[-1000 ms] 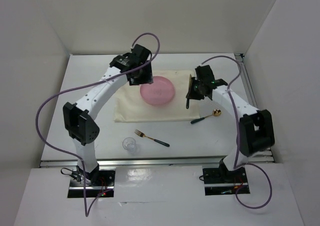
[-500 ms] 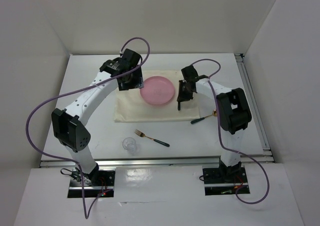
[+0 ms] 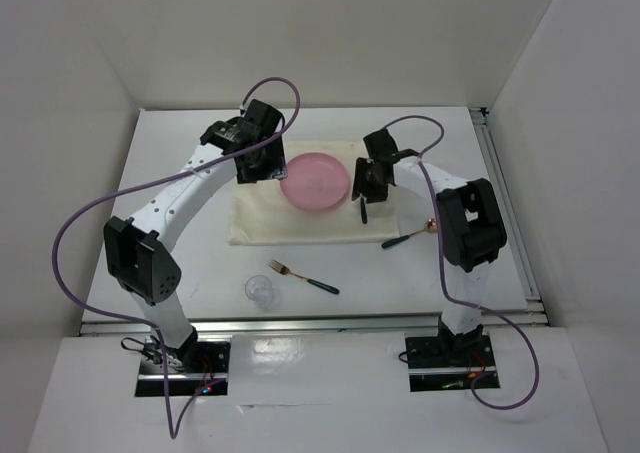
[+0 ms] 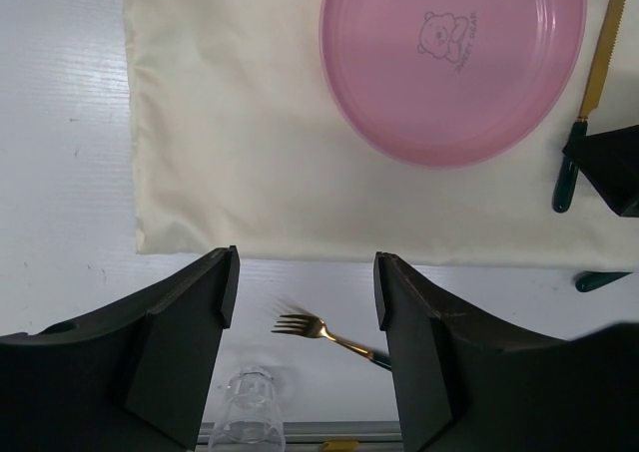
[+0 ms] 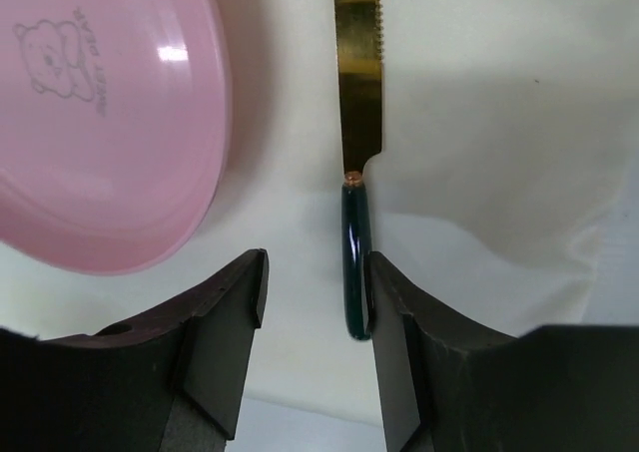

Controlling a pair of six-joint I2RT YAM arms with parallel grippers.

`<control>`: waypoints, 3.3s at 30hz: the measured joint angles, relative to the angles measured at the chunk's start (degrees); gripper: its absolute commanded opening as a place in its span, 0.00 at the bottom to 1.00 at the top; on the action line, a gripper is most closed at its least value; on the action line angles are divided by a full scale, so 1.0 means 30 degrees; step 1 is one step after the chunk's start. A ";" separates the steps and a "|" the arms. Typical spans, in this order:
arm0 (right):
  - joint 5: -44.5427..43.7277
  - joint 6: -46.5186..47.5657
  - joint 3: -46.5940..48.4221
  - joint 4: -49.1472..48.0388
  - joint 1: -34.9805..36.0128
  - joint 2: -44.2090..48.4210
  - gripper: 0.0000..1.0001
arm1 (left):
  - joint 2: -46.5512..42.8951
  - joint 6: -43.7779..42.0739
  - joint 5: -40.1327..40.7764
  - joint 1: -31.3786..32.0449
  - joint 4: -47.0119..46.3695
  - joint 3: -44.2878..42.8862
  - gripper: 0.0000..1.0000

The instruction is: Set the dinner table for one person

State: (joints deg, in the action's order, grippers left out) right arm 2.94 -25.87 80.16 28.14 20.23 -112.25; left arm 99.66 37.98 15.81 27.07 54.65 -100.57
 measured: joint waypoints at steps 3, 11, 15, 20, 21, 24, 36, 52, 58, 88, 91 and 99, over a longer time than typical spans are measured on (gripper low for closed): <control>-0.0525 0.0007 -0.0357 0.0051 0.0000 0.1275 0.50 | -0.0022 0.0000 0.0000 0.0000 -0.0029 0.0051 0.73; -0.2317 -0.1319 -0.5042 0.0015 -0.0044 0.8641 0.51 | -0.1195 0.0000 0.0153 0.0000 -0.0146 0.2200 0.73; -0.2317 -0.2718 -0.8735 0.0233 -0.0787 1.0382 0.51 | -0.1421 0.0000 0.0138 0.0000 -0.0233 0.2790 0.73; -0.2011 -0.4116 -1.0652 0.0415 -0.1435 0.9865 0.51 | -0.1421 -0.0007 0.0138 0.0000 -0.0291 0.2951 0.73; -0.1865 -0.4299 -1.0652 0.0306 -0.1428 0.9661 0.50 | -0.1421 -0.0007 0.0138 0.0000 -0.0313 0.2951 0.73; -0.1559 -0.4714 -1.0652 -0.0233 -0.1428 0.8969 0.48 | -0.1421 -0.0015 0.0138 0.0000 -0.0393 0.2958 0.73; -0.1639 -0.5144 -1.0783 -0.0568 -0.1428 0.7883 0.46 | -0.1435 -0.0015 0.0138 0.0000 -0.0656 0.3031 0.73; -0.3155 -0.4830 -1.2058 -0.0321 -0.1428 0.8918 0.17 | -0.1435 -0.0015 0.0138 0.0000 -0.0656 0.3031 0.73; -0.4466 -0.5042 -1.1956 0.0299 -0.1421 0.8969 0.00 | -0.1428 -0.0029 0.0146 0.0000 -0.0656 0.3031 0.73; -0.3162 0.1064 -0.1858 0.1639 0.0393 0.1107 0.44 | -0.1749 0.0466 0.1639 -0.0022 0.0321 0.3126 0.79; -0.3206 0.1020 -0.1858 0.1676 0.0393 0.1370 0.45 | -0.1749 0.0466 0.1639 -0.0022 0.0321 0.3140 0.79; -0.2973 0.0903 -0.1763 0.2222 0.1319 0.3971 0.61 | -0.1792 0.0474 0.1632 -0.0153 0.0386 0.3147 0.79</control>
State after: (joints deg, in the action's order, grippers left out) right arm -5.98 -23.16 74.87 34.81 24.18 -100.33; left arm 94.28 39.40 20.71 26.61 55.81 -91.13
